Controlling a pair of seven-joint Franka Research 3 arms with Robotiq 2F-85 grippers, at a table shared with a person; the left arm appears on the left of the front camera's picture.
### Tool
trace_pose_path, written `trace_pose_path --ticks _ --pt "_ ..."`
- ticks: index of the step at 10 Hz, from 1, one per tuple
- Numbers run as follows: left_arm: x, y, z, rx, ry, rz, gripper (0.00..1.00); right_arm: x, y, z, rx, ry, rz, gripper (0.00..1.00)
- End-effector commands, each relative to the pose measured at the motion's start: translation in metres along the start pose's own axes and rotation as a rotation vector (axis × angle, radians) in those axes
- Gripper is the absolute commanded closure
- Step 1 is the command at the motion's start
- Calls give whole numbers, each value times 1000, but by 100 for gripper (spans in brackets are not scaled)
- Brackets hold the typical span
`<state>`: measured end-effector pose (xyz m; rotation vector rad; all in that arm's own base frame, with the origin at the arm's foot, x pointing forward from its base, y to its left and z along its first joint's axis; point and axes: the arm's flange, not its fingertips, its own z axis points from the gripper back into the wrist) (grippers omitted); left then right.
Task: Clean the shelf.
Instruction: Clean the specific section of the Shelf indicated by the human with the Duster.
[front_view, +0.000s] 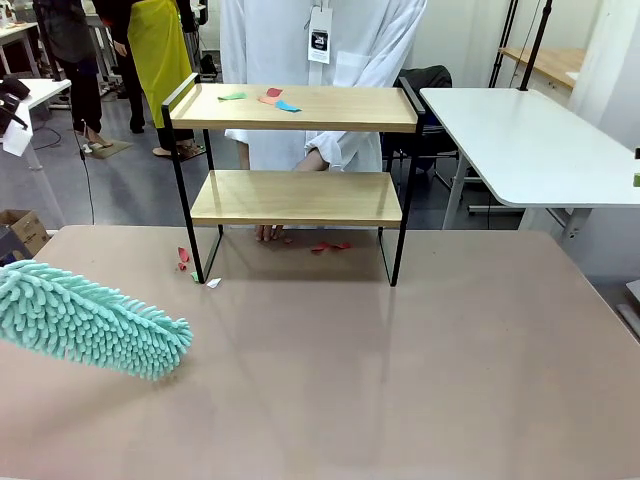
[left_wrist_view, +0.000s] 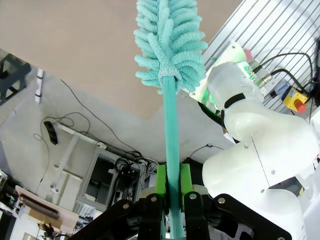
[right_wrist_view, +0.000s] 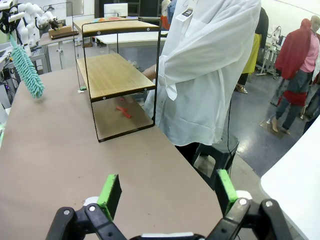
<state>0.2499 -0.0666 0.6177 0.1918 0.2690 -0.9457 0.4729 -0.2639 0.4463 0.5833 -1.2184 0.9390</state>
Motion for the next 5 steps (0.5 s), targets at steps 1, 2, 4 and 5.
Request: trace_pose_path --ticks 1,2,4,5 --pt "-1 -3 -2 -18 -11 12 87 3 0 0 -4 1 6 0" --pt "-1 -3 -2 -18 -11 12 87 3 0 0 -4 1 6 0" --pt "-1 -3 -2 -18 -11 12 87 3 0 0 -4 1 6 0" --pt "0 0 0 0 0 0 87 3 0 0 -4 1 6 0"
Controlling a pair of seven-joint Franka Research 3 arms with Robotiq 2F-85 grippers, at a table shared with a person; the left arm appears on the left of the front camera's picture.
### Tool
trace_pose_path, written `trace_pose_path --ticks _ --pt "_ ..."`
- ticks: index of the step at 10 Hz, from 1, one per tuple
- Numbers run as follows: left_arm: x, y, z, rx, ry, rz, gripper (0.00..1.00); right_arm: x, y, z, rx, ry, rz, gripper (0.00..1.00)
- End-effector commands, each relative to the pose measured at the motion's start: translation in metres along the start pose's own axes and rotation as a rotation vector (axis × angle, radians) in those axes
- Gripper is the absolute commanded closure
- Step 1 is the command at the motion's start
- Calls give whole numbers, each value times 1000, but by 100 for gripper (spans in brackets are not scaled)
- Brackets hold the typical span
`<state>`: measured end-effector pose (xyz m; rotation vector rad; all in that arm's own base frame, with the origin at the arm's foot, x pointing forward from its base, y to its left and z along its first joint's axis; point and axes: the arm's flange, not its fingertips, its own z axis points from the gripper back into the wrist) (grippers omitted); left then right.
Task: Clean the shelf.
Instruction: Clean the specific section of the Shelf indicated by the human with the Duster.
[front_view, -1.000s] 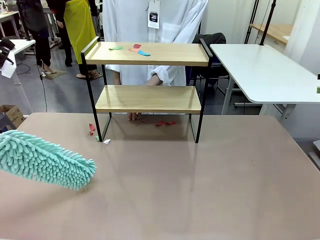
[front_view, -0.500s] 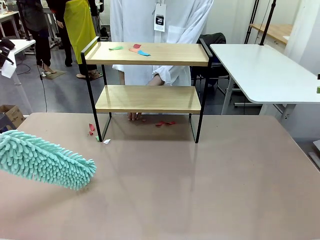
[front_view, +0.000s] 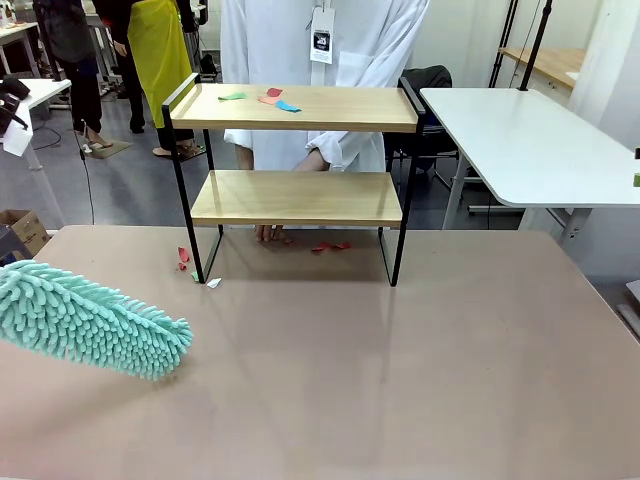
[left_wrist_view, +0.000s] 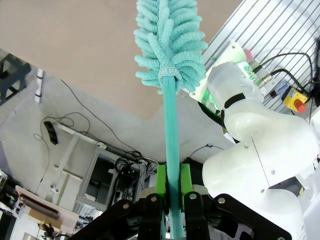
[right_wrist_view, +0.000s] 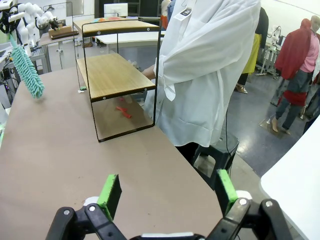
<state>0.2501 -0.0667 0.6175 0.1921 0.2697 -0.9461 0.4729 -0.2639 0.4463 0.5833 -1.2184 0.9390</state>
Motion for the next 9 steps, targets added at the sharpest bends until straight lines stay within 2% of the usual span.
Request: trace_pose_path --ticks 1,2,3,5,7,9 --pt "2 4 -4 -64 -121 -23 87 3 0 0 -4 1 6 0" --pt "8 2 -8 -113 -222 -28 87 3 0 0 -4 1 6 0" --pt "16 -2 -11 -142 -289 -54 87 3 0 0 -4 1 6 0" --pt "40 -17 -15 -233 -429 -31 87 3 0 0 -4 1 6 0" --pt "67 -43 -19 -308 -509 59 87 3 0 0 -4 1 6 0" --pt "106 -71 -26 -337 -547 193 87 3 0 0 -4 1 6 0"
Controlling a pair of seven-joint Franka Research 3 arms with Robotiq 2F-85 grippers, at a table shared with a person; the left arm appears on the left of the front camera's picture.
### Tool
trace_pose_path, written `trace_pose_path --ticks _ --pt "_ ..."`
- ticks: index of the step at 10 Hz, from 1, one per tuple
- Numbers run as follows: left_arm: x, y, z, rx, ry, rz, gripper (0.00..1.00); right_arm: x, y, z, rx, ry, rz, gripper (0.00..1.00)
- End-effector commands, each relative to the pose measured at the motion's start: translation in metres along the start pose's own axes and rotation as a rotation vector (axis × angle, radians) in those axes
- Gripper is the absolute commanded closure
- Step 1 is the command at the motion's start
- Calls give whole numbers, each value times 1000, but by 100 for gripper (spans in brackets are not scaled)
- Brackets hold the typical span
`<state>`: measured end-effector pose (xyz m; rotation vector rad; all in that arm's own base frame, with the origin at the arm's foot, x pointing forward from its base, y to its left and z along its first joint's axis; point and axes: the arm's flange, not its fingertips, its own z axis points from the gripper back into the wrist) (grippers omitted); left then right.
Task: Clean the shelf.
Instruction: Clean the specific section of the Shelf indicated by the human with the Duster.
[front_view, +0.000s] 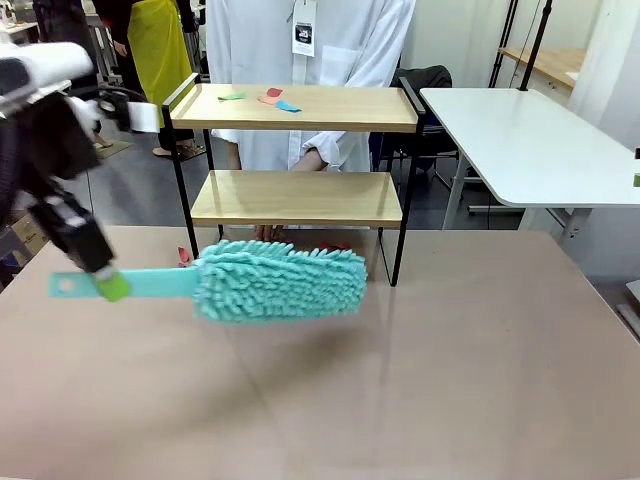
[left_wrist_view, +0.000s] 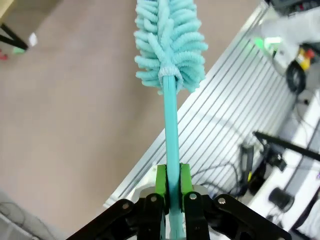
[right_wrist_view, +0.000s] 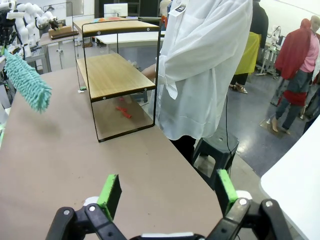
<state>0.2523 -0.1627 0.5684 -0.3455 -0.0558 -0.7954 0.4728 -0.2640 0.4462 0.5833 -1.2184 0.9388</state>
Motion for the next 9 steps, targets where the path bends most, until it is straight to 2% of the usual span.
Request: trace_pose_path --ticks 1,3,4,5,8,9 --pt "22 -20 -35 23 -53 125 87 3 0 0 -3 1 6 0" --pt "39 -28 -59 57 -74 170 87 3 0 0 -3 1 6 0" --pt "44 -20 -54 31 -141 180 87 3 0 0 -3 1 6 0" --pt "32 -28 -54 41 -54 144 87 3 0 0 -3 1 6 0" --pt "40 -27 -61 47 -67 159 87 3 0 0 -3 1 6 0" --pt "57 -33 -76 61 -102 237 87 3 0 0 -3 1 6 0"
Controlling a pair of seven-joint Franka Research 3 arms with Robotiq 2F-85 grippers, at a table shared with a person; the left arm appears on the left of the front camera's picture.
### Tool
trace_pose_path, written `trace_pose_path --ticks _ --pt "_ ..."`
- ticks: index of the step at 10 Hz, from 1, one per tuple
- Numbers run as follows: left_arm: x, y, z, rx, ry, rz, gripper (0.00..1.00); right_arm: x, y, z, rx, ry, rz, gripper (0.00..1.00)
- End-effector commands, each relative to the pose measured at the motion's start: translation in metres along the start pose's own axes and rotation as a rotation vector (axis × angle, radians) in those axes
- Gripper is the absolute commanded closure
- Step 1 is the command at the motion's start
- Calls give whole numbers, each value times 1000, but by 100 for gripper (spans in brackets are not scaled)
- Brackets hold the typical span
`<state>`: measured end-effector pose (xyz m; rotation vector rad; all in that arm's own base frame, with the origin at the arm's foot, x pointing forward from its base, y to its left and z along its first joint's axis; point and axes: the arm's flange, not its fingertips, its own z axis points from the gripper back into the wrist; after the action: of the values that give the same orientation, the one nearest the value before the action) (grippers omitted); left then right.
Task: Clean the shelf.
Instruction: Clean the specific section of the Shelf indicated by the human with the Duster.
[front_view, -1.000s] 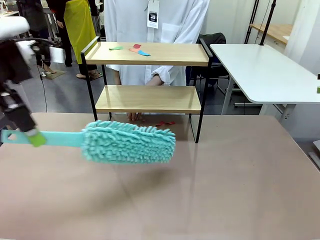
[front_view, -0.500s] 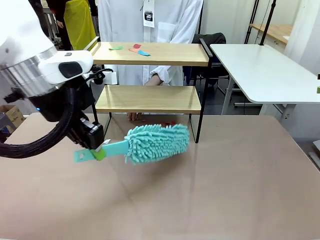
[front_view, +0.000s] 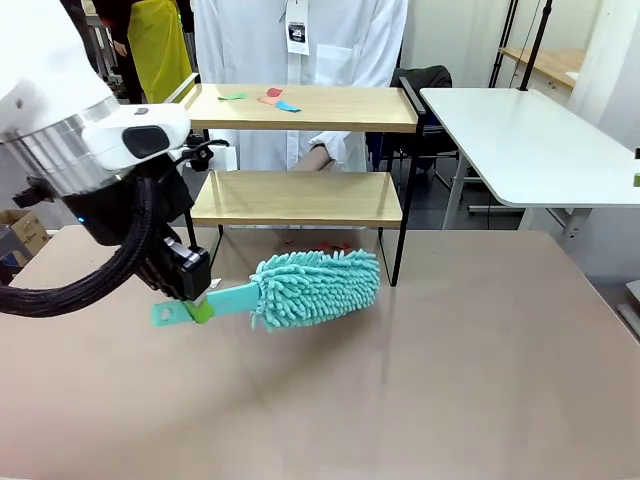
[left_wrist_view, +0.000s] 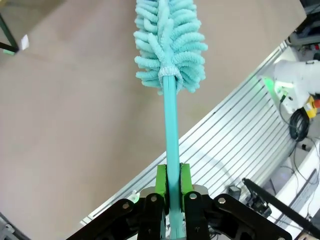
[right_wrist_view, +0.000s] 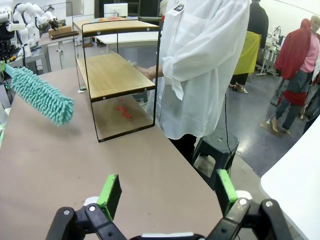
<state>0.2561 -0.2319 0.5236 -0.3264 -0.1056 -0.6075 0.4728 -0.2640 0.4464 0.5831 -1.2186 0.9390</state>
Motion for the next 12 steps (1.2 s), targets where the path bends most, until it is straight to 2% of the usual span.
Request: trace_pose_path --ticks 1,3,5,9,12 --pt "24 -11 -30 -1 -77 102 87 3 0 0 -3 1 5 0" --pt "39 -19 -60 -8 -174 189 87 3 0 0 -3 1 5 0" --pt "53 -30 -88 38 -276 274 87 3 0 0 -3 1 5 0" --pt "99 -37 -157 38 -380 336 87 3 0 0 -3 1 5 0" --pt "123 -35 -188 69 -434 408 87 3 0 0 -3 1 5 0"
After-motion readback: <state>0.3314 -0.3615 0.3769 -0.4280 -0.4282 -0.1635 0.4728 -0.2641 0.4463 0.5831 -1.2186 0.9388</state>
